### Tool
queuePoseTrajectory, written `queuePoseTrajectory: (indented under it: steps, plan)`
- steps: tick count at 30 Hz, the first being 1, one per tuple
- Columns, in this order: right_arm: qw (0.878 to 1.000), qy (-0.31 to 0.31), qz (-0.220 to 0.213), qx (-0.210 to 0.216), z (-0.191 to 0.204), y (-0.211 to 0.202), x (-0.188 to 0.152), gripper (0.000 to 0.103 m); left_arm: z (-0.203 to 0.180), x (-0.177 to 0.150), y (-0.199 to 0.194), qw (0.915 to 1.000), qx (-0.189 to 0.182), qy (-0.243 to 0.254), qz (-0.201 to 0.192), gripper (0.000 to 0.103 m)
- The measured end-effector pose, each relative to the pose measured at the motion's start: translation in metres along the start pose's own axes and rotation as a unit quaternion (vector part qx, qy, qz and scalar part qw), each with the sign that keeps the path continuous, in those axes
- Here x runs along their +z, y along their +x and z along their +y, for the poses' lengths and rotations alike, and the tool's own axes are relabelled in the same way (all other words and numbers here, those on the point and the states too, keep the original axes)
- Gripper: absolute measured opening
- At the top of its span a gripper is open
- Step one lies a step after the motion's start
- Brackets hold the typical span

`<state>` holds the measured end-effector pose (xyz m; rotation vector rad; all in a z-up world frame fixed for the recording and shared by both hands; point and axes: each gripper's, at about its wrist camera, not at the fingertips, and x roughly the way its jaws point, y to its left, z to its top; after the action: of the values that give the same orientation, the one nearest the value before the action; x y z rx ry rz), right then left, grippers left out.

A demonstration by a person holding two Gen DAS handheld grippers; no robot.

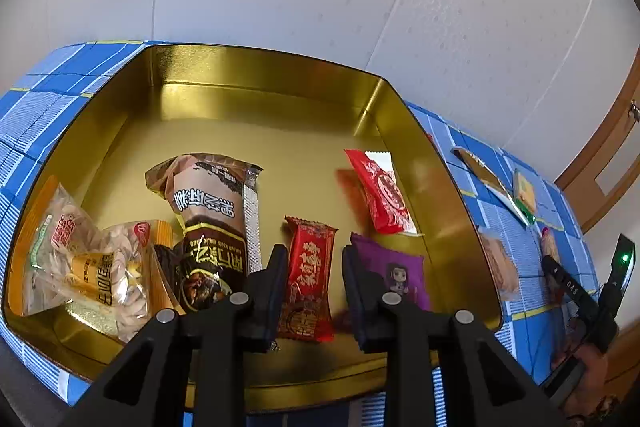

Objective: Organize snacks
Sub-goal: 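Carry the dark red bar into the gold tray and open the left gripper, then carry the puffed-rice stick into the gold tray and open the right gripper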

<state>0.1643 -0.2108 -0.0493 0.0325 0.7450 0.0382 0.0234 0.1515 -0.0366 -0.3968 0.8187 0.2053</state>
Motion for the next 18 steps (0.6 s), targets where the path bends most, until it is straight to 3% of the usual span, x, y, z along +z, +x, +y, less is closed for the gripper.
queuePoseTrajectory:
  steps: [10,18]
  plan:
    - [1.000,-0.003,-0.012,0.013,0.001,-0.004,0.000,0.029,-0.007,-0.005,-0.005,0.9998,0.003,0.020,-0.003,0.028]
    - [0.997,-0.012,-0.048,0.053,0.008,-0.026,0.000,0.029,-0.010,-0.010,-0.013,0.9993,0.003,0.035,-0.011,0.028]
